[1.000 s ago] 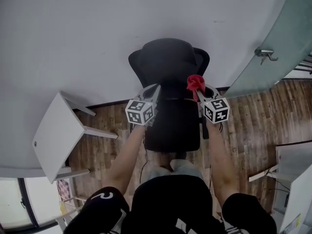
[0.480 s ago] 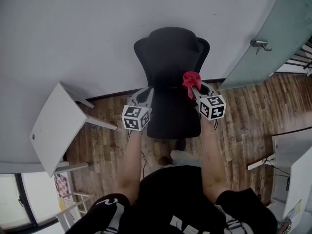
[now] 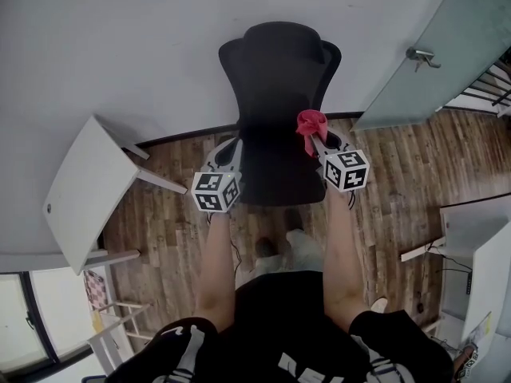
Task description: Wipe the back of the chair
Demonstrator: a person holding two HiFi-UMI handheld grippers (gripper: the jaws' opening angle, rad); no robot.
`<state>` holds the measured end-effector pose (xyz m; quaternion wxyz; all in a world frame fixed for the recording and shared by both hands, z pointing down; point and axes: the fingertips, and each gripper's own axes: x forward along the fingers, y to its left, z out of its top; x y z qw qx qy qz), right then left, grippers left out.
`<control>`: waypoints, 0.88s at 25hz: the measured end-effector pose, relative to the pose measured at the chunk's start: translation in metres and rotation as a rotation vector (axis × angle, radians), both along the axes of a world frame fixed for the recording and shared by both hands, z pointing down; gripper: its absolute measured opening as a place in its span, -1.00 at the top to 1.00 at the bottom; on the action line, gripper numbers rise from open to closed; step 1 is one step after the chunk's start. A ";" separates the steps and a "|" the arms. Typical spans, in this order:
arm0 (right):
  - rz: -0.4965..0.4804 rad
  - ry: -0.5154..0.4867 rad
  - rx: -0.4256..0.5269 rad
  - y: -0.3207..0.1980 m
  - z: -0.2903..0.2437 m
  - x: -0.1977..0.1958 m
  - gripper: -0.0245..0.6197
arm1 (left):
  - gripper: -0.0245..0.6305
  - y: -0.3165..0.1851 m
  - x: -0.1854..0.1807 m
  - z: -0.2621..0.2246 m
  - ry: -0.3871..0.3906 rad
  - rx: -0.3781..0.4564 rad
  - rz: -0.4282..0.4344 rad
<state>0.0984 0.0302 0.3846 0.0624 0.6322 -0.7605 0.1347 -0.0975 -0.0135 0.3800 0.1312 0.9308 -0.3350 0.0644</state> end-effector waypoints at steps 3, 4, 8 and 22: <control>-0.010 0.003 -0.001 0.011 -0.001 0.000 0.71 | 0.85 0.012 0.003 -0.004 -0.003 0.005 -0.001; -0.013 0.001 0.001 0.014 -0.001 0.001 0.71 | 0.85 0.016 0.005 -0.005 -0.004 0.008 0.000; -0.027 -0.009 0.011 0.020 -0.004 0.009 0.71 | 0.85 0.024 0.017 -0.012 -0.002 0.020 -0.007; -0.117 -0.026 -0.017 0.040 -0.014 0.071 0.71 | 0.85 0.057 0.119 -0.025 -0.004 0.031 -0.024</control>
